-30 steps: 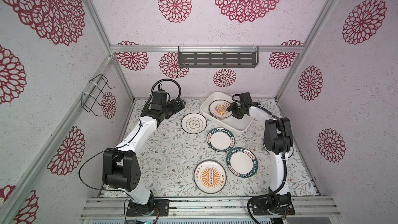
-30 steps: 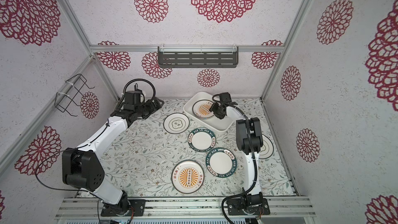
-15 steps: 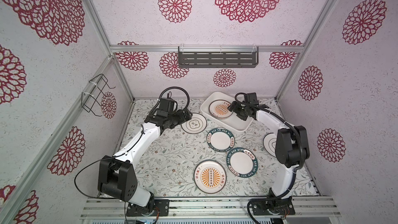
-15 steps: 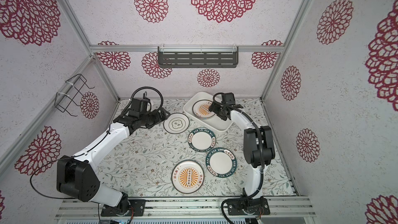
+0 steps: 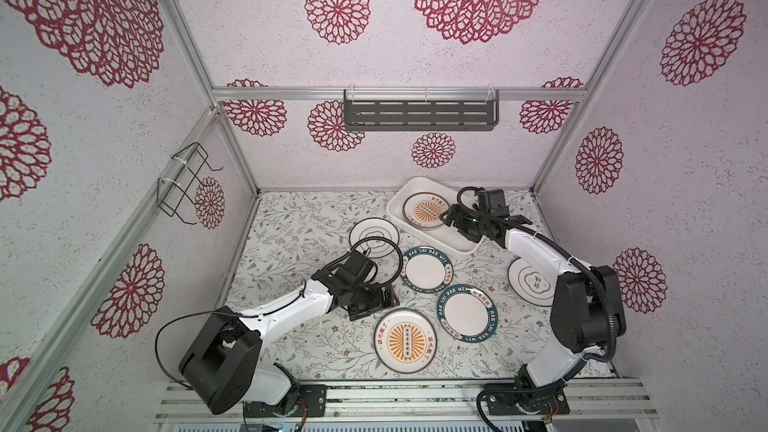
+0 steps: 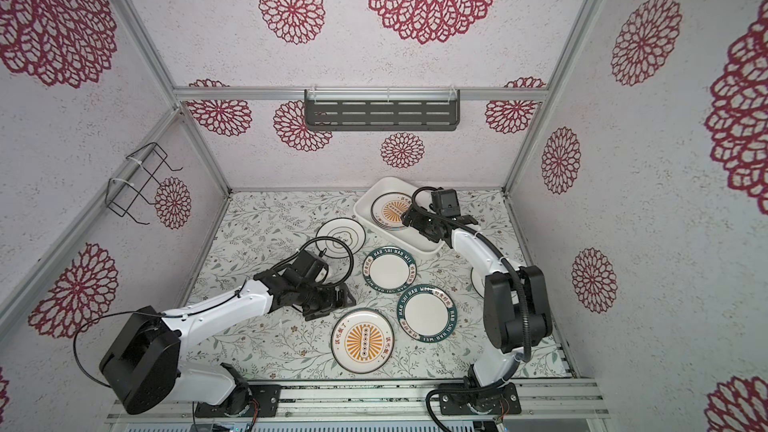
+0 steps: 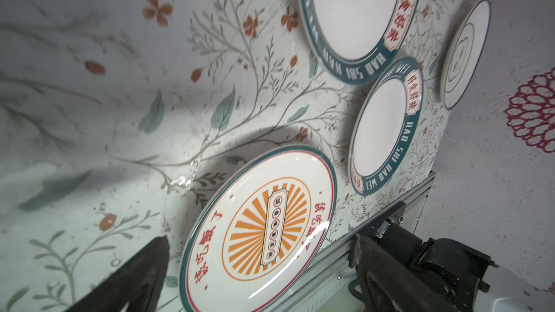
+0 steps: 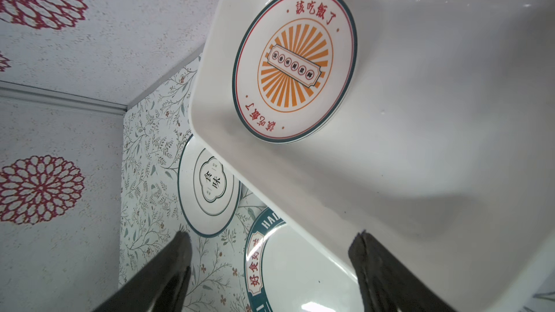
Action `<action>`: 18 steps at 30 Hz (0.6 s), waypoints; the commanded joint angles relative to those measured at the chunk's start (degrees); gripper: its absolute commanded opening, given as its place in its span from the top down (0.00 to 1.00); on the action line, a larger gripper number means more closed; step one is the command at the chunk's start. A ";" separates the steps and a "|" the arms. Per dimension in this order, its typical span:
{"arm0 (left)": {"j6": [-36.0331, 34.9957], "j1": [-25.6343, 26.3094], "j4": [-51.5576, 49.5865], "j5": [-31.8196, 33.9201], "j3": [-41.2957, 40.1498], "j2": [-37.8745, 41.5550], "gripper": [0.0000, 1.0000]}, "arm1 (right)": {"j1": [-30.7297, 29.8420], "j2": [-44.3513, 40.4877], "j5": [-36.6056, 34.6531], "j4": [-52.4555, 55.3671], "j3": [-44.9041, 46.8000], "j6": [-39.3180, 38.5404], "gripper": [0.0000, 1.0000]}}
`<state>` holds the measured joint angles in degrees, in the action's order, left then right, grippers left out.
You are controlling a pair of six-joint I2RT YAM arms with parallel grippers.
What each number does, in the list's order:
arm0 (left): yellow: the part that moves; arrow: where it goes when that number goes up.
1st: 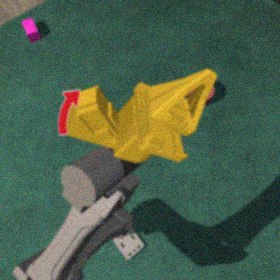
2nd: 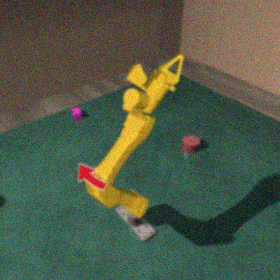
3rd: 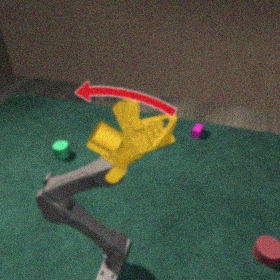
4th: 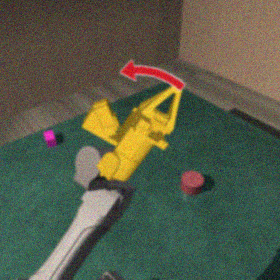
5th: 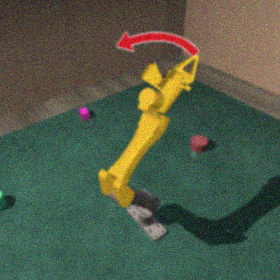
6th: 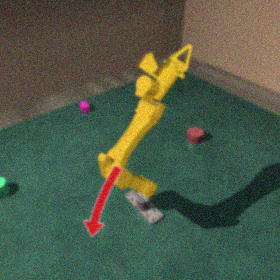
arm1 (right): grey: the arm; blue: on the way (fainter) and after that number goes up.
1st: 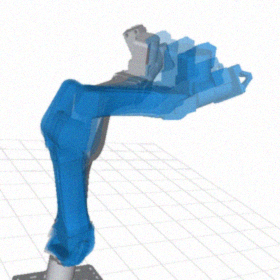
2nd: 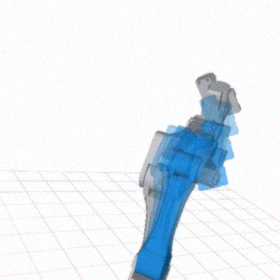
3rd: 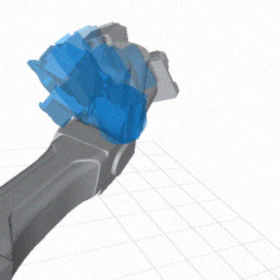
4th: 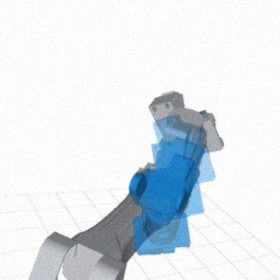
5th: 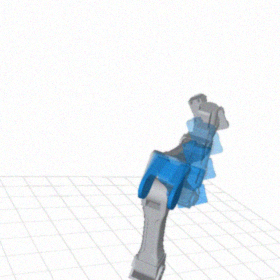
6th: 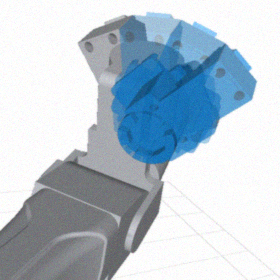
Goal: Place the plates into the plastic bin on the countertop
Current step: Pick up the plate from the bottom-center of the table.
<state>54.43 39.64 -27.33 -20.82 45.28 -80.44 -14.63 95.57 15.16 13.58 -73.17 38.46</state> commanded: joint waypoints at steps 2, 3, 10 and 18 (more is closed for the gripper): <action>7.68 4.32 6.25 2.69 -4.58 3.08 0.02 | -0.31 -5.98 0.93 -0.36 2.39 -1.52 0.12; 8.53 5.12 7.15 2.94 -5.64 3.41 0.03 | -0.28 -6.59 1.06 -0.33 3.10 -1.66 0.13; 14.31 10.36 14.13 6.03 -12.52 4.41 0.06 | -0.31 -9.67 1.87 -0.56 6.65 -1.98 0.13; 15.83 11.60 18.81 7.71 -14.31 2.56 0.19 | -0.30 -10.40 2.07 -0.18 6.81 -2.63 0.12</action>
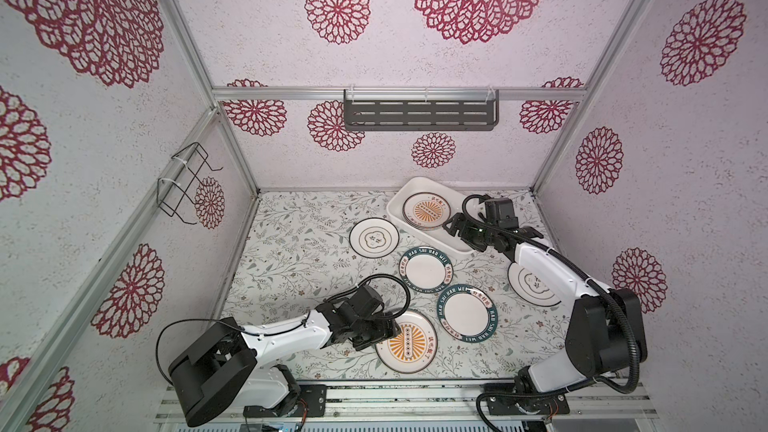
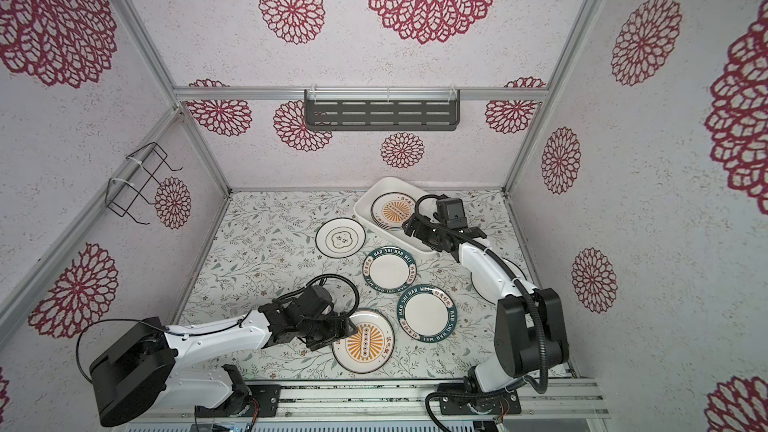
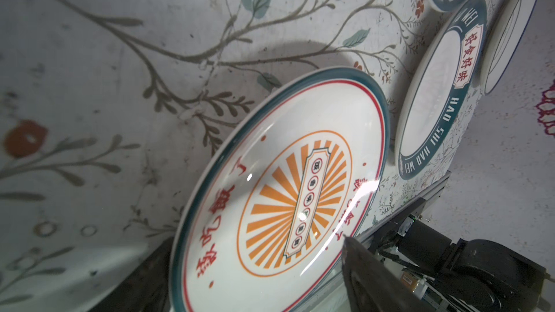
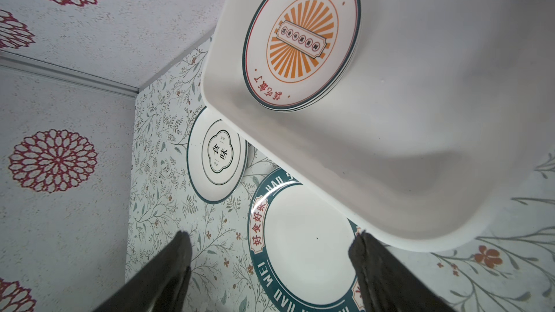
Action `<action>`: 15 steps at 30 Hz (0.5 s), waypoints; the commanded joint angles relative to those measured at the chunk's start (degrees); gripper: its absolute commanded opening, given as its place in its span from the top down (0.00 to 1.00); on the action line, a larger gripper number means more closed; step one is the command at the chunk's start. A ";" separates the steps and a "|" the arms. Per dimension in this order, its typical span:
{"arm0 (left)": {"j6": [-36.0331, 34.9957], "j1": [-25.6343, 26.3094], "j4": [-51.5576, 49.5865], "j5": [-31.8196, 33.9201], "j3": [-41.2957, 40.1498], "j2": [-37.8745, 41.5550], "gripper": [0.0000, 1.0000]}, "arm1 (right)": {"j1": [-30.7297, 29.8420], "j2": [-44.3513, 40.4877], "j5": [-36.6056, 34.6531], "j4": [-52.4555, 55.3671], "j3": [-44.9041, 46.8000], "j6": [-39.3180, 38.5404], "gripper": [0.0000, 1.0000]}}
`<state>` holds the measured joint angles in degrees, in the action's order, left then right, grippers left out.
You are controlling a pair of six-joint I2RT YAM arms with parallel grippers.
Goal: Place the plates into the plastic bin on the countertop
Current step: Pick up the plate from the bottom-center of the table.
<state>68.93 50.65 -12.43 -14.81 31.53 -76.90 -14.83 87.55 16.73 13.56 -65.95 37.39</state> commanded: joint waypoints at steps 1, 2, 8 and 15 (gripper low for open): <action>1.92 0.67 5.21 1.86 -1.04 -1.33 0.23 | -0.11 -2.38 0.46 -0.04 -0.43 -1.67 0.12; 2.42 0.67 6.26 2.08 -1.49 -1.68 0.25 | -0.11 -2.43 0.36 0.06 -0.49 -1.77 0.13; 5.56 0.67 12.85 4.96 -4.16 -4.18 0.42 | 0.04 -2.60 -0.05 0.49 -0.45 -2.51 0.13; 6.77 0.84 17.88 6.28 -4.02 -7.90 0.64 | 0.25 -2.31 0.05 0.67 -0.83 -3.00 0.13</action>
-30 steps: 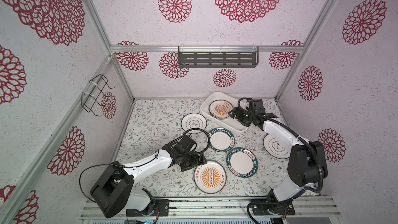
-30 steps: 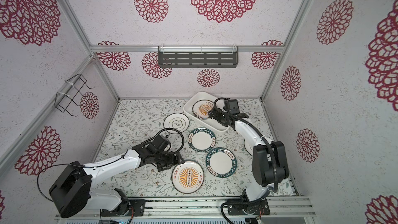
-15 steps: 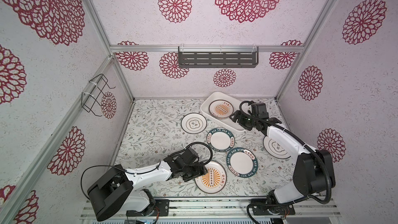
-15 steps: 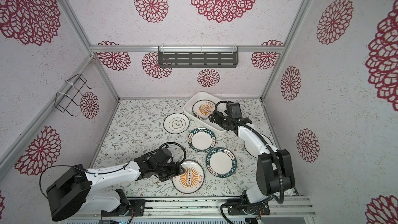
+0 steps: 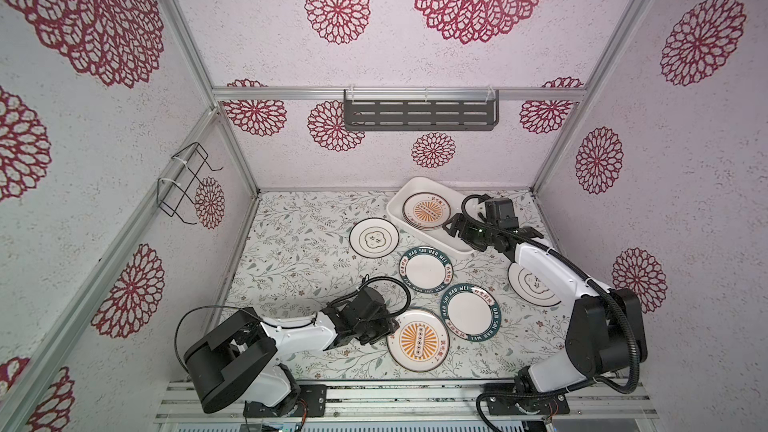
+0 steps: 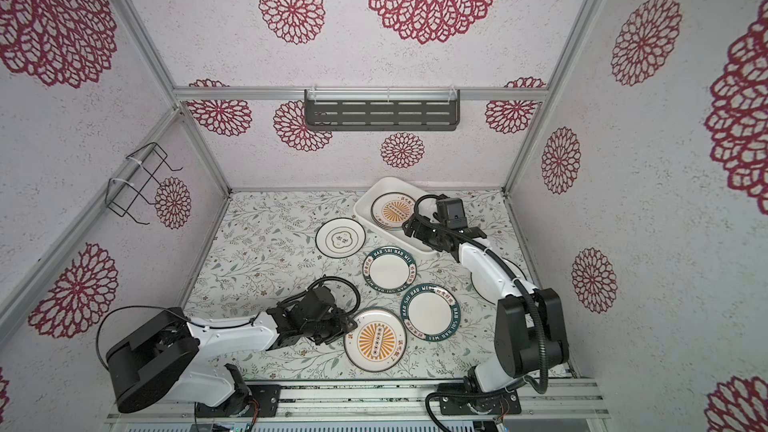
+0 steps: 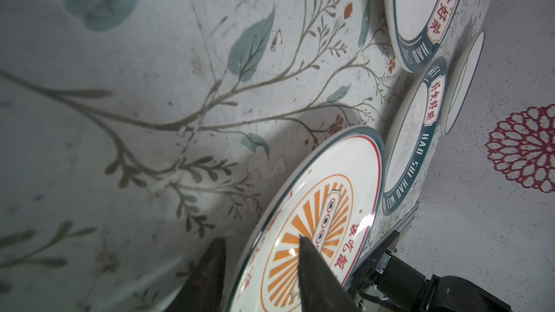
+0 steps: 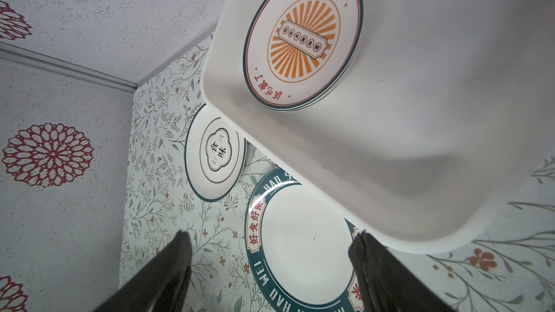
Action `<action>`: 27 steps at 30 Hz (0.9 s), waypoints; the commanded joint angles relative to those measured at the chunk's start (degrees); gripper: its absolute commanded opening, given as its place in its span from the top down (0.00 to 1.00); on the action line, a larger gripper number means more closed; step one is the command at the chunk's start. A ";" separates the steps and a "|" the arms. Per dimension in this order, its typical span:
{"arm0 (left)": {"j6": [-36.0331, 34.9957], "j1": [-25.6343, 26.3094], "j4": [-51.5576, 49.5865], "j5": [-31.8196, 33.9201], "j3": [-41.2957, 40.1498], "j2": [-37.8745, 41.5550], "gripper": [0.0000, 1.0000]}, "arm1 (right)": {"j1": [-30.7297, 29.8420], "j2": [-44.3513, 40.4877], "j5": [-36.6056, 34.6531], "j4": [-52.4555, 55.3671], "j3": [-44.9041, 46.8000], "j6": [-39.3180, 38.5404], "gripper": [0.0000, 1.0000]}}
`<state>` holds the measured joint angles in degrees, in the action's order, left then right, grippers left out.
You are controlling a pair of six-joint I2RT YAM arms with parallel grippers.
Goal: Place the plates into the plastic bin on the countertop
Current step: Pick up the plate from the bottom-center of the table.
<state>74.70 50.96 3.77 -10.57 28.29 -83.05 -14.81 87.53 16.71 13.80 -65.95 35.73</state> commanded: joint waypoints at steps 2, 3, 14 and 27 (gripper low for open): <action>1.09 0.48 2.19 2.39 -0.76 -2.27 0.71 | 0.31 -2.27 0.15 0.49 -0.86 -1.44 0.13; 1.23 0.53 2.65 2.56 -0.85 -2.40 0.74 | 0.31 -2.27 0.06 0.47 -0.91 -1.44 0.13; 1.50 0.44 2.96 3.57 -0.78 -2.22 0.90 | 0.49 -1.60 0.14 0.10 -1.28 -1.22 0.13; -0.40 -0.12 -8.91 9.82 0.71 10.46 0.99 | 0.62 -0.47 0.70 -0.17 -2.88 -1.13 0.13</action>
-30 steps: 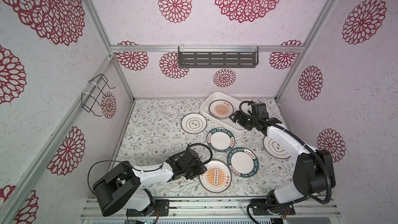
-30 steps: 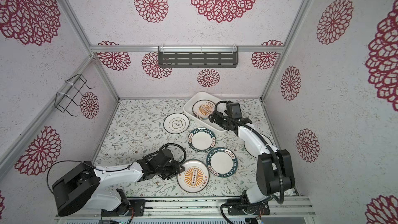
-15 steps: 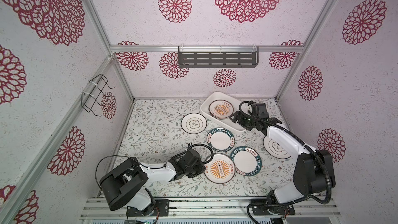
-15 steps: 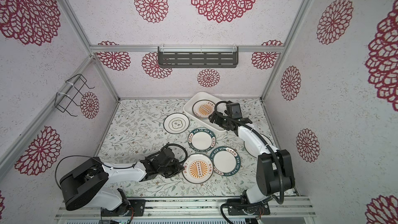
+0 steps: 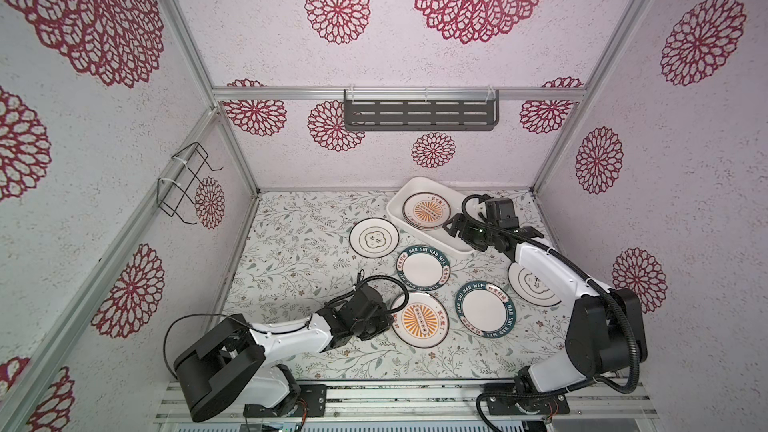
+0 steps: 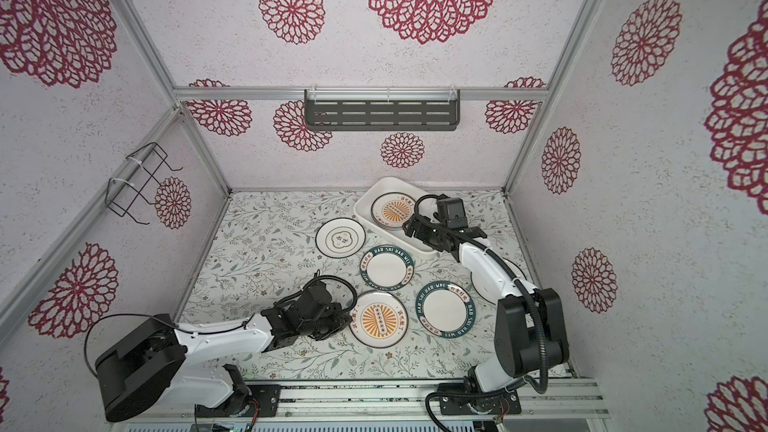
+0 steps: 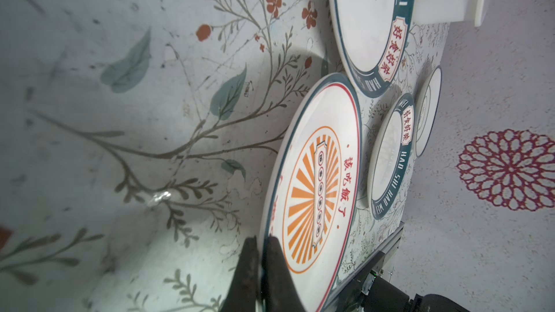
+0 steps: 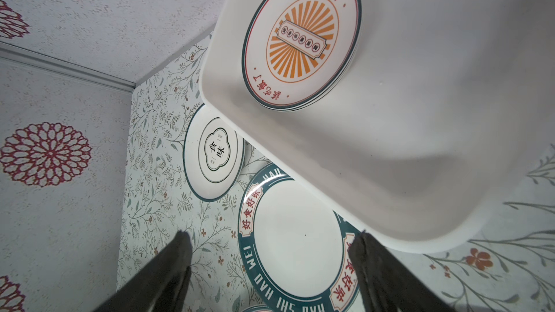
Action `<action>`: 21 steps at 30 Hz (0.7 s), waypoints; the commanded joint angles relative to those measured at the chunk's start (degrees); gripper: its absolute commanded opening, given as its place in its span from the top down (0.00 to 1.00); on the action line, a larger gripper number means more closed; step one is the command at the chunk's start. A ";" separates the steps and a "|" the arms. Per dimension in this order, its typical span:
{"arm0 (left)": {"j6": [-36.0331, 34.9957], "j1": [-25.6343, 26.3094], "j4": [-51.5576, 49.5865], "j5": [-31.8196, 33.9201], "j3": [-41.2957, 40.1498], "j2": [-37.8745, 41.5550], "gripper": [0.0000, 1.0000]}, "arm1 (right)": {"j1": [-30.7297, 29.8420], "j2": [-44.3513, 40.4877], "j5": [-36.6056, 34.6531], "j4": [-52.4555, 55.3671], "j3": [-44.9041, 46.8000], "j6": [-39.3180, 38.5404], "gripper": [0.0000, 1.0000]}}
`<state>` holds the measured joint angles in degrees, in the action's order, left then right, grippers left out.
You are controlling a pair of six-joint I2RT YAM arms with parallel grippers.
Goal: Place the plates into the plastic bin on the countertop
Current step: Pick up the plate from the bottom-center of the table, then place the plate in the plastic bin.
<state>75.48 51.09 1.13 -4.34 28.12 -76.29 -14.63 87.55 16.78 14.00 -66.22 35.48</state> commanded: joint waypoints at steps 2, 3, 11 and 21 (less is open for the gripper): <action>-2.57 -0.70 -11.68 4.70 2.59 6.99 0.99 | 0.48 -0.19 0.99 -0.62 -3.02 -0.83 0.12; -3.34 -1.16 -14.67 5.50 3.50 9.02 0.99 | 0.48 -0.09 1.15 -0.71 -3.21 -0.76 0.11; -8.61 -9.40 -26.74 7.66 9.89 23.05 1.00 | 1.11 1.03 3.74 -4.00 -3.90 1.32 0.09; -14.92 -23.54 -24.59 2.29 22.99 19.06 1.00 | 1.21 1.79 14.17 -16.42 -1.14 7.03 0.09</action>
<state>63.68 29.54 -26.61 0.67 47.33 -54.94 -13.69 89.45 25.91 4.75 -67.72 39.40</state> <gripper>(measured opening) 0.076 0.907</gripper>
